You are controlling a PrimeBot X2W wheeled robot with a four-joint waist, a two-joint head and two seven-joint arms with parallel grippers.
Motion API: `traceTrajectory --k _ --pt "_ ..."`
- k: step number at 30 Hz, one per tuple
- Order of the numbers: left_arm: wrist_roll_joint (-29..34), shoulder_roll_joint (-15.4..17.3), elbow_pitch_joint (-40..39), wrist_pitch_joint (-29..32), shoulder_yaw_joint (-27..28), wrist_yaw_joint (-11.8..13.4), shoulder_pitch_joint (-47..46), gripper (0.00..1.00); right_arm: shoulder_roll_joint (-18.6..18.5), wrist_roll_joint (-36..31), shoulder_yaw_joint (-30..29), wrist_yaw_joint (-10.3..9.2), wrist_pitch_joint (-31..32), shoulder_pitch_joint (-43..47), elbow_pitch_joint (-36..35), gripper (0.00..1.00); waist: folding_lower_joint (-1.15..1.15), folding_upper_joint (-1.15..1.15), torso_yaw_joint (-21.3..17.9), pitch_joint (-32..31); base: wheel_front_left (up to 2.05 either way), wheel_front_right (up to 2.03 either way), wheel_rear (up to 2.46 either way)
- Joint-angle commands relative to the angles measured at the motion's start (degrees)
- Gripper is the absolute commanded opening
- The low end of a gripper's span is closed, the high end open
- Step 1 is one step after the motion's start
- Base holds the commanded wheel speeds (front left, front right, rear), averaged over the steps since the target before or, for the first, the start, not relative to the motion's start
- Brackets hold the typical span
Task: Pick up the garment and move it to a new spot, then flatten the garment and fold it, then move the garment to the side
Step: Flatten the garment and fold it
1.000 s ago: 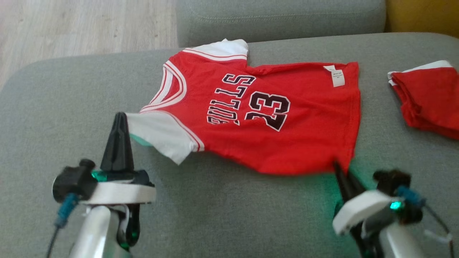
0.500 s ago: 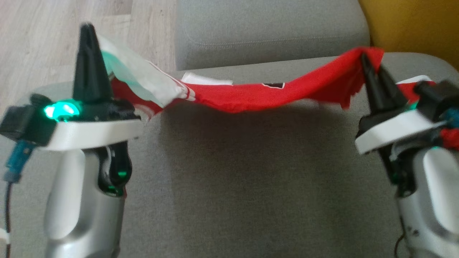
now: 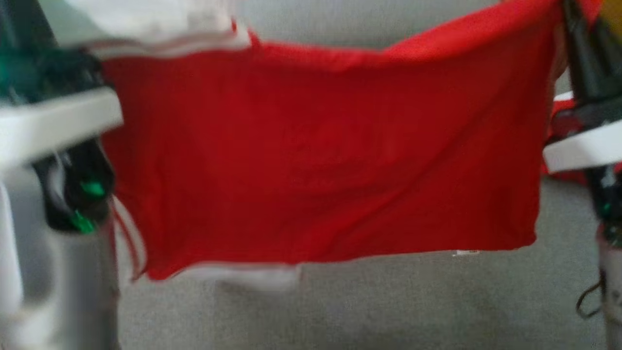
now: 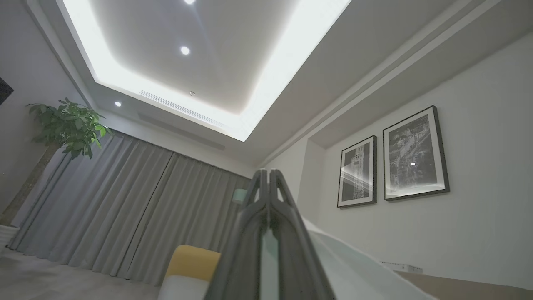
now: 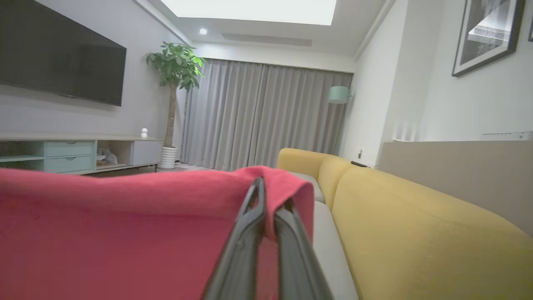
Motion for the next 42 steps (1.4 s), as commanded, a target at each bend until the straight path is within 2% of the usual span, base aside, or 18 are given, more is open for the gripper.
traceTrajectory --k 1,3,6,11,16,21,26,31,34,38,42 --pt "0.5 2.7 -0.5 1.5 1.8 -0.5 -5.9 0.0 -1.2 0.0 0.4 -0.05 1.3 -4.5 -2.4 0.0 0.0 0.0 0.4 3.2 0.0 0.0 0.0" --pt "0.2 3.7 2.5 3.0 1.7 -1.0 -10.4 0.0 -1.1 0.6 0.4 -0.05 2.6 -7.6 -1.9 0.0 0.0 0.0 0.4 6.5 0.0 0.0 0.0" --pt "0.9 6.0 11.1 3.8 1.1 -2.9 -18.3 0.0 -1.6 0.8 2.0 -0.05 3.4 -14.4 2.7 0.0 0.0 0.0 0.3 10.0 0.0 0.0 0.0" --pt "3.2 9.1 30.0 2.1 -0.1 -5.9 -33.5 0.0 -1.8 1.7 4.7 -0.05 1.6 -28.9 16.8 0.0 0.0 0.0 0.3 15.5 0.0 0.0 0.0" --pt "5.6 11.0 46.2 -3.9 -0.3 -7.0 -47.4 0.0 -0.4 0.0 5.2 -0.05 -7.1 -44.7 33.8 0.0 0.0 0.0 0.7 19.4 0.0 0.0 0.0" --pt "5.7 10.6 55.7 -11.0 -1.8 -8.7 -54.4 0.0 0.3 -3.0 5.3 -0.05 -17.7 -53.5 47.7 0.0 0.0 0.0 1.9 20.3 0.0 0.0 0.0" --pt "4.8 8.1 62.5 -14.3 -5.6 -9.7 -50.9 0.0 -0.8 -3.5 6.4 -0.05 -22.0 -52.7 60.0 0.0 0.0 0.0 4.1 20.1 0.0 0.0 0.0" --pt "3.6 7.3 64.3 -15.4 -9.0 -9.9 -42.2 0.0 -2.9 -2.2 11.3 -0.05 -21.2 -47.5 67.5 0.0 0.0 0.0 5.4 19.2 0.0 0.0 0.0" --pt "2.5 7.3 64.6 -15.2 -11.4 -9.9 -37.7 0.0 -3.7 -1.0 14.1 -0.05 -20.2 -44.8 69.7 0.0 0.0 0.0 5.8 18.2 0.0 0.0 0.0" --pt "0.4 9.7 64.1 -13.9 -16.3 -9.9 -28.8 0.0 -5.8 2.3 21.4 -0.05 -16.6 -39.2 72.3 0.0 0.0 0.0 6.4 15.8 0.0 0.0 0.0" --pt "-2.2 12.1 61.5 -11.7 -21.6 -9.9 -20.3 0.0 -8.7 7.2 29.8 -0.05 -12.4 -33.4 71.5 0.0 0.0 0.0 6.9 12.8 0.0 0.0 0.0"
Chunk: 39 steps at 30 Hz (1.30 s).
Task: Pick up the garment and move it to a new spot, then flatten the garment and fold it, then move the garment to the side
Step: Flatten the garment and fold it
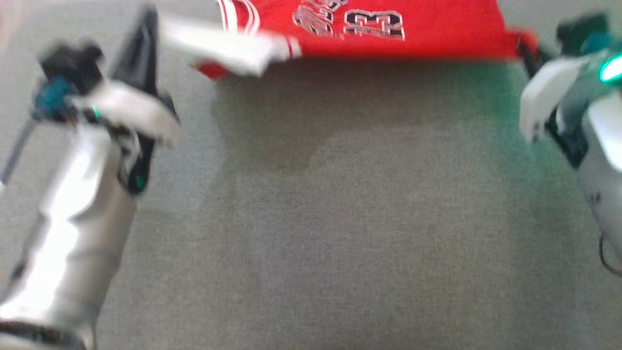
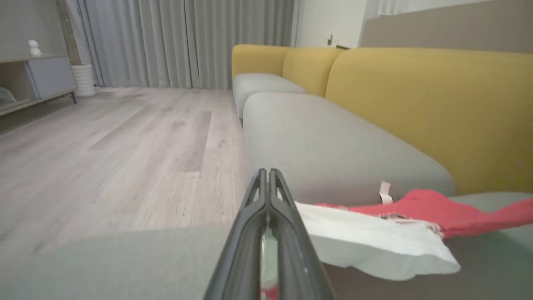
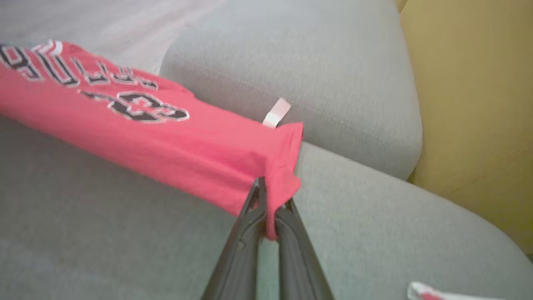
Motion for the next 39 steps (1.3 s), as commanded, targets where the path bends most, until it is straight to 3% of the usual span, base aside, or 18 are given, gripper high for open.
traceTrajectory --k 1,9,18,26,33,39 --pt "-0.7 3.2 -2.3 0.5 0.9 0.1 -0.9 0.0 -1.3 1.3 1.1 -0.05 0.4 0.6 -2.0 0.0 0.01 0.0 0.5 -1.8 0.0 0.0 0.0" --pt "-4.6 10.1 -12.2 7.3 -7.7 0.1 10.8 0.0 -8.3 13.3 13.8 -0.05 6.7 9.3 -9.4 0.0 0.01 0.0 0.6 -7.4 0.0 0.0 0.0" --pt "-7.7 17.9 -25.8 15.3 -10.8 0.3 23.1 0.0 -12.3 22.8 20.0 -0.05 9.4 15.1 -15.5 0.0 0.01 0.0 -0.2 -12.7 0.0 0.0 0.0" --pt "-13.4 25.0 -42.0 25.9 -11.7 3.7 33.3 0.0 -15.4 30.1 24.8 -0.05 14.2 19.6 -22.2 0.0 0.01 0.0 -1.4 -15.6 0.0 0.0 0.0" --pt "-15.1 28.7 -51.3 30.2 -10.5 7.7 35.9 0.0 -18.5 33.7 25.6 -0.05 16.3 20.6 -26.7 0.0 0.01 0.0 -2.3 -15.9 0.0 0.0 0.0" --pt "-13.6 28.6 -51.3 30.3 -10.0 8.1 33.1 0.0 -18.4 34.1 24.5 -0.05 16.0 19.1 -27.4 0.0 0.01 0.0 -2.8 -14.4 0.0 0.0 0.0"
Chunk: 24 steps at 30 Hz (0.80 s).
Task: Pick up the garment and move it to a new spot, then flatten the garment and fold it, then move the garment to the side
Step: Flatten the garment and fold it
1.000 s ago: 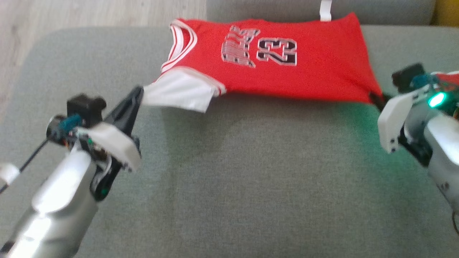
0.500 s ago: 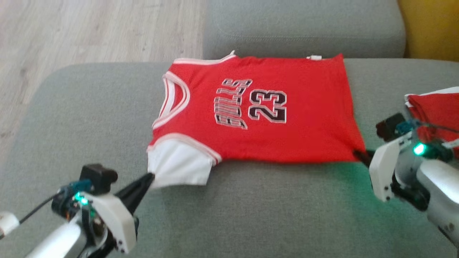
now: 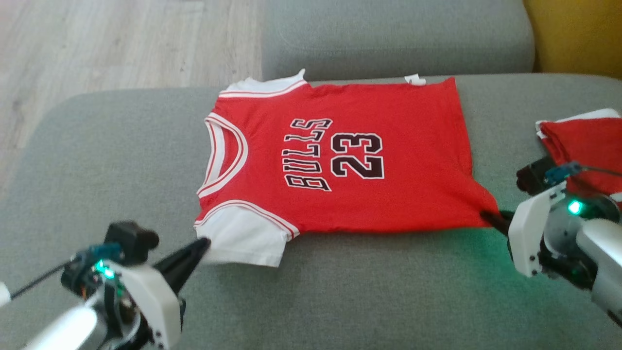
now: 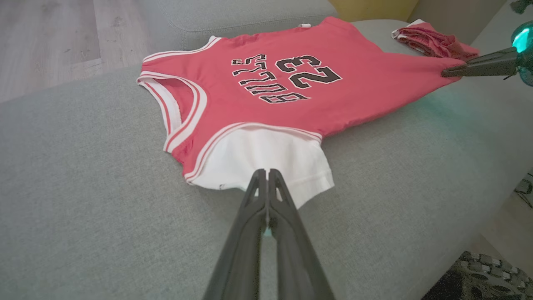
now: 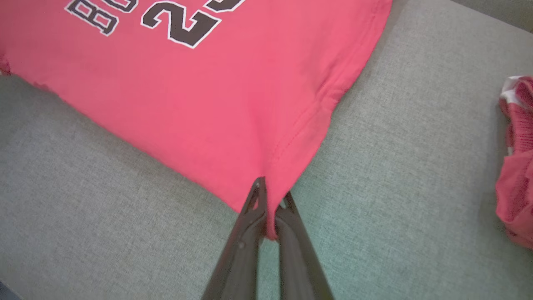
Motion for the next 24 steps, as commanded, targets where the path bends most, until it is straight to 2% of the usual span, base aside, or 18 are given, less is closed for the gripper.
traceTrajectory --k 1,13,19,24 --pt "0.7 1.5 -0.9 0.0 3.4 0.3 -5.3 0.0 -1.5 0.6 -1.2 -0.05 -0.4 -2.0 -1.0 0.0 0.0 0.0 -0.2 0.9 0.0 0.0 0.0" --pt "3.1 -0.5 11.5 3.8 3.1 -5.0 -21.2 0.0 2.5 0.4 -4.0 -0.05 0.9 -9.6 3.1 0.0 0.0 0.0 -1.0 8.4 0.0 0.0 0.0" --pt "4.4 -3.0 20.8 3.3 2.8 -6.5 -30.6 0.0 5.9 0.7 -5.4 -0.05 1.0 -13.7 7.0 0.0 0.0 0.0 -1.9 11.5 0.0 0.0 0.0" --pt "6.5 -5.0 28.4 1.8 0.1 -7.3 -36.7 0.0 8.1 -0.2 -4.7 -0.05 1.1 -16.5 9.8 0.0 0.0 0.0 -2.9 13.3 0.0 0.0 0.0"
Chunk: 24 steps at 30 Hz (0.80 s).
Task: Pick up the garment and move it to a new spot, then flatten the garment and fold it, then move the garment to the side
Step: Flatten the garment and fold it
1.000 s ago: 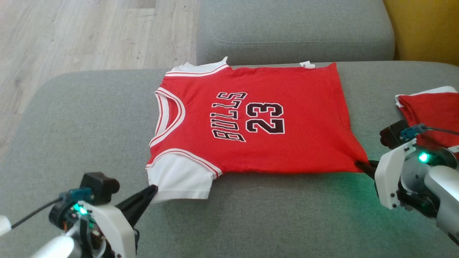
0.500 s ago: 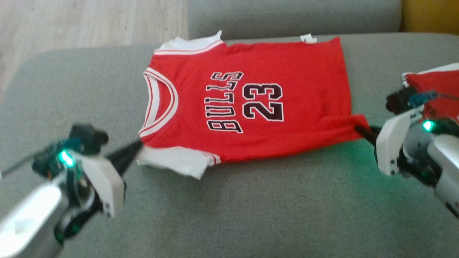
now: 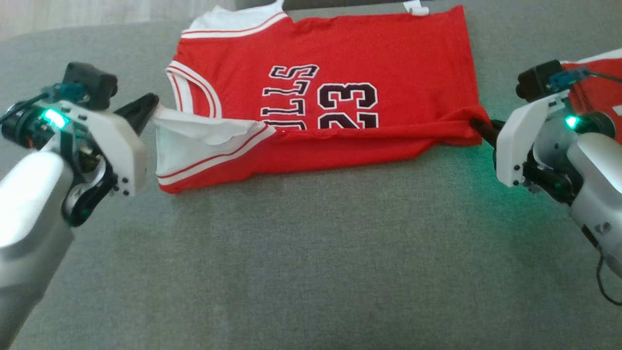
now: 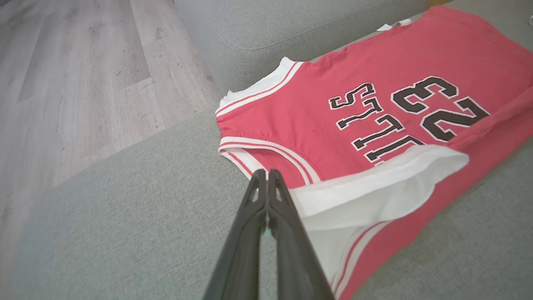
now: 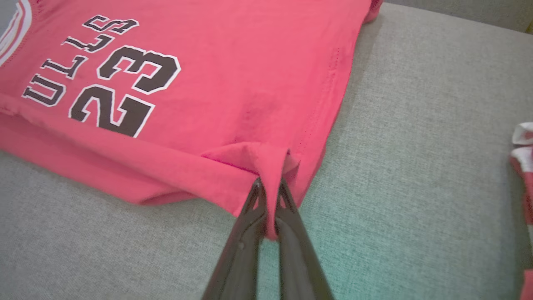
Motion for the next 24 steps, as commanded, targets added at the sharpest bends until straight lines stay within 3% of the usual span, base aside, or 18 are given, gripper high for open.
traceTrajectory --k 1,16,17,18,19,24 --pt "0.8 1.4 0.3 -1.0 1.7 -0.2 -4.2 0.0 -0.1 -0.5 0.1 -0.05 -0.3 -1.5 -0.4 0.0 -0.01 0.0 -0.5 0.7 0.0 0.0 0.0" --pt "2.8 -3.6 16.0 -10.2 -7.4 -0.4 -15.7 0.0 3.4 0.0 2.7 -0.05 -3.3 -6.2 4.6 0.0 -0.01 0.0 -1.7 3.2 0.0 0.0 0.0" --pt "2.9 -3.9 17.2 -11.2 -7.5 -0.4 -16.3 0.0 3.6 -0.1 2.9 -0.05 -3.9 -6.6 4.9 0.04 -0.01 0.0 -1.7 3.3 0.0 0.0 0.0" --pt "3.0 -4.3 18.4 -12.2 -7.5 -0.4 -16.9 0.45 3.8 -0.4 3.1 -0.05 -4.7 -6.9 5.2 0.7 -0.01 0.0 -1.7 3.4 0.0 0.0 0.0" --pt "3.3 -4.7 19.6 -13.3 -7.5 -0.4 -17.4 1.0 4.0 -0.4 3.0 -0.05 -5.4 -7.3 5.8 1.0 -0.01 0.0 -1.7 3.4 0.0 0.0 0.0" --pt "3.7 -7.6 24.6 -18.6 -7.1 0.1 -19.1 1.0 5.5 1.0 0.9 -0.05 -9.9 -8.3 9.0 1.0 -0.01 0.0 -1.5 3.0 0.0 0.0 0.0"
